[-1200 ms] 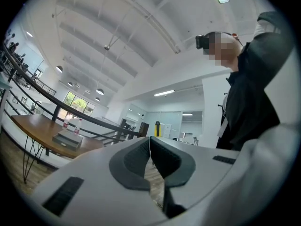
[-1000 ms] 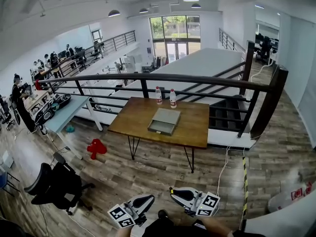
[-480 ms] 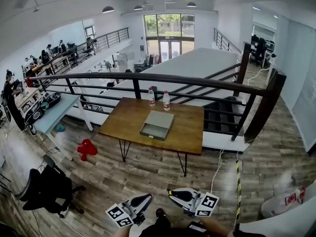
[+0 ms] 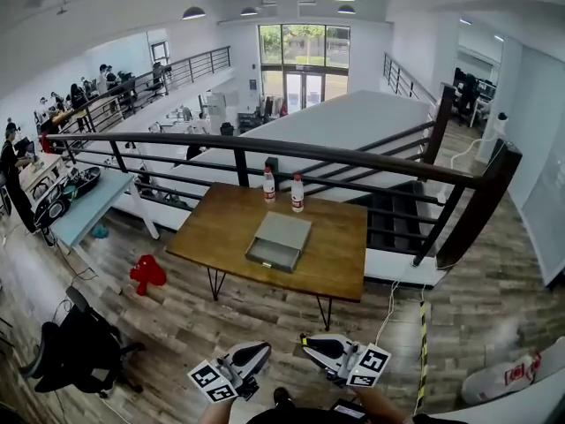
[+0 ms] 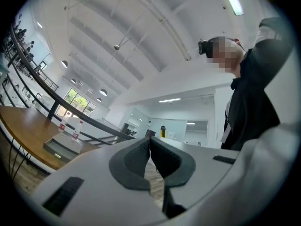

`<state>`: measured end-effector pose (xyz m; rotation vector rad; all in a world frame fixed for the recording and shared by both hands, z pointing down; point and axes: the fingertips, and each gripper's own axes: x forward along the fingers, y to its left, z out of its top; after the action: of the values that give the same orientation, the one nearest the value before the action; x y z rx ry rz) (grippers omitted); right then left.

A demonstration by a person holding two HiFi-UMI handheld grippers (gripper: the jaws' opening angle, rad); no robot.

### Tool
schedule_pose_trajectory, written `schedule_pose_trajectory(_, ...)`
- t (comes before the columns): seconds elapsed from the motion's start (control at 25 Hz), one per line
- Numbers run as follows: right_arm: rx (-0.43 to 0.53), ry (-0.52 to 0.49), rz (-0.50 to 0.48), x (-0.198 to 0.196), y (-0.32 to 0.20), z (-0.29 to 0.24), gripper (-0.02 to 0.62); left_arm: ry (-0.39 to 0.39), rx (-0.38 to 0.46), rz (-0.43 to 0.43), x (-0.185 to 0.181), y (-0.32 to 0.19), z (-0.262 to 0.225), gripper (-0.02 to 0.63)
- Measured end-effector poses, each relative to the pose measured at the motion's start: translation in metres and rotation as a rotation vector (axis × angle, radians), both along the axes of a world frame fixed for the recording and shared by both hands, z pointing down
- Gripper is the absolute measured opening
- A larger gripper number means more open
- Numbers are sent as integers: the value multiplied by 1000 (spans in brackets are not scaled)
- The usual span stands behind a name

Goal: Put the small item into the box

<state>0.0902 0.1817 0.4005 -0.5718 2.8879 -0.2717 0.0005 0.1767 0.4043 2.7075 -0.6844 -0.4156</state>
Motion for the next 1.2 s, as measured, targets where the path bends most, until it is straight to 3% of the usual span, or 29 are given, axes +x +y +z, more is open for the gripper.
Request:
schedule_pose_trajectory(0.32, 25, -6, 14, 5, -76, -7, 61, -6, 14, 16, 10, -70, 1, 17)
schedule_pose_trajectory(0.6, -10, 8, 3, 27, -125, 6, 61, 11, -36, -19, 23, -116, 22, 17)
schedule_pose_trajectory(0.88, 12, 0, -100, 36, -196, 4, 61, -7, -56, -94, 41, -181, 23, 17)
schedule_pose_trajectory(1.2, -2, -34, -149, 76, -264, 3, 61, -10, -58, -103, 89, -244, 18, 17)
